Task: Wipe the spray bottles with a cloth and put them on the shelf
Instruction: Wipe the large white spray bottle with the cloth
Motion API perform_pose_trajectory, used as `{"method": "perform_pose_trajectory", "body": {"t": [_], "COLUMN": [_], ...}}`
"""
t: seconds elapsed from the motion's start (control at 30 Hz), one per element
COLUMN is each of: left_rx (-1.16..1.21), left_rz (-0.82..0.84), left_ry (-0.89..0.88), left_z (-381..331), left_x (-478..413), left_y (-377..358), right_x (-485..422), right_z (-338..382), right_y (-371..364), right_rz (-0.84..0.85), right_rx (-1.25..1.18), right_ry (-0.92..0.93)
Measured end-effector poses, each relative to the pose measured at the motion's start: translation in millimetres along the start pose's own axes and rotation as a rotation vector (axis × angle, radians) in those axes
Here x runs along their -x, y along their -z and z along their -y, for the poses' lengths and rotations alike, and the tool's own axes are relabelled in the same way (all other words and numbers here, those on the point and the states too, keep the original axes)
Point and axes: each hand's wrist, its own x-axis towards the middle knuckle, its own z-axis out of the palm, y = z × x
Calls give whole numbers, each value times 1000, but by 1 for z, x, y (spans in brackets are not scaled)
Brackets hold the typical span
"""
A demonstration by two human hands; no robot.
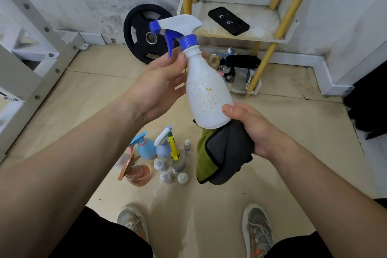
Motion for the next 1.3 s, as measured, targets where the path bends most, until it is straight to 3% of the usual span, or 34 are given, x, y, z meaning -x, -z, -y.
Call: {"method": "perform_pose_trajectory", "body": {"t": [0.23,0.43,0.6,0.83,1.07,1.3], "left_rx": [-23,-140,-246,-200,-206,-184], "left_rz": [-40,-111,-123,-101,-162,-232], "left_ry": [-51,-61,-51,-65,-51,28], "left_z": [-2,2,13,22,26,22], "left_x": [0,1,3,4,5,7], "left_y": [0,5,3,-16,-27,-31], "right_x": [3,5,5,10,5,5], "right_z": [3,16,30,35,27,24], "right_y": [-5,3,3,-30,-39,-35], "right_rz": [-12,-176,-362,-347,-307,-247], "right_rx": [111,363,275,177,26,460], "right_ry": [22,73,331,634,477,642]}}
